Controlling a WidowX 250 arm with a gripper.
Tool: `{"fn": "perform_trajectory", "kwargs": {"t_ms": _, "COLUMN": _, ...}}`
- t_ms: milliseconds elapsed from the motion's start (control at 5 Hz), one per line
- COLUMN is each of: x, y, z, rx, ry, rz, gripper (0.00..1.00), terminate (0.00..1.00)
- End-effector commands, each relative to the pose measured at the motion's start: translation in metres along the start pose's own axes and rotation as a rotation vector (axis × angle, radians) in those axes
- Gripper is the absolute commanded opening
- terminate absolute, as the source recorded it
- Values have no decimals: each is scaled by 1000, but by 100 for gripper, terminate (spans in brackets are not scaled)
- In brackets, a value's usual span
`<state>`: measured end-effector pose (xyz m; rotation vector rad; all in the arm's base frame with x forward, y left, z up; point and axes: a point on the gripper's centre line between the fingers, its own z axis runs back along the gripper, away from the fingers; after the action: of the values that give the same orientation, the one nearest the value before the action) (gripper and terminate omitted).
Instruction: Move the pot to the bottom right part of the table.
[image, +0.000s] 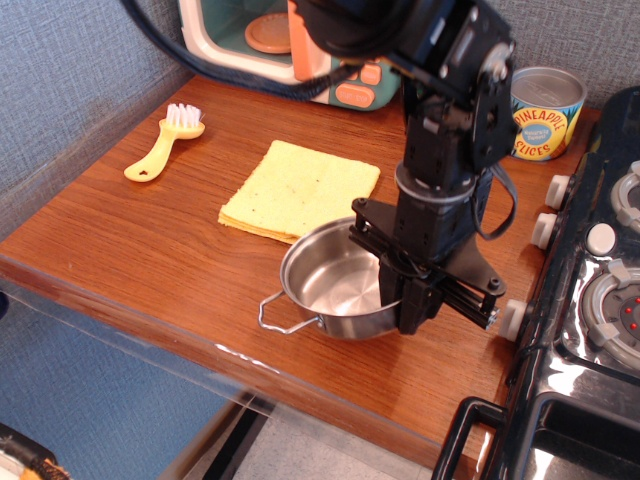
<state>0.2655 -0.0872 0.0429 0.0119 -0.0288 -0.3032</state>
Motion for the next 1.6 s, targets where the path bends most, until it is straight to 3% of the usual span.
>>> {"fn": "perform_trajectory", "kwargs": {"t_ms": 0, "x": 6, "y": -7, "z": 0, "rx": 10, "ry": -33, "rz": -57, "gripper": 0, "terminate": 0}}
{"fn": "perform_trajectory", "kwargs": {"t_ms": 200, "x": 5, "y": -8, "z": 3, "rx": -2, "ry": -35, "rz": -63, "gripper": 100, "terminate": 0}}
{"fn": "perform_trajectory", "kwargs": {"t_ms": 400, "x": 4, "y": -7, "z": 11, "rx": -17, "ry": -39, "rz": -72, "gripper": 100, "terminate": 0}}
{"fn": "perform_trajectory", "kwargs": {"t_ms": 600, "x": 2, "y": -6, "z": 28, "rx": -35, "ry": -80, "rz": -76, "gripper": 100, "terminate": 0}}
{"fn": "perform_trajectory", "kwargs": {"t_ms": 800, "x": -1, "y": 2, "z": 57, "rx": -61, "ry": -129, "rz": -72, "gripper": 100, "terminate": 0}}
{"fn": "perform_trajectory", "kwargs": {"t_ms": 1000, "x": -10, "y": 27, "z": 94, "rx": -29, "ry": -177, "rz": 23, "gripper": 100, "terminate": 0}}
{"fn": "perform_trajectory", "kwargs": {"t_ms": 1400, "x": -27, "y": 80, "z": 114, "rx": -13, "ry": -170, "rz": 198, "gripper": 100, "terminate": 0}}
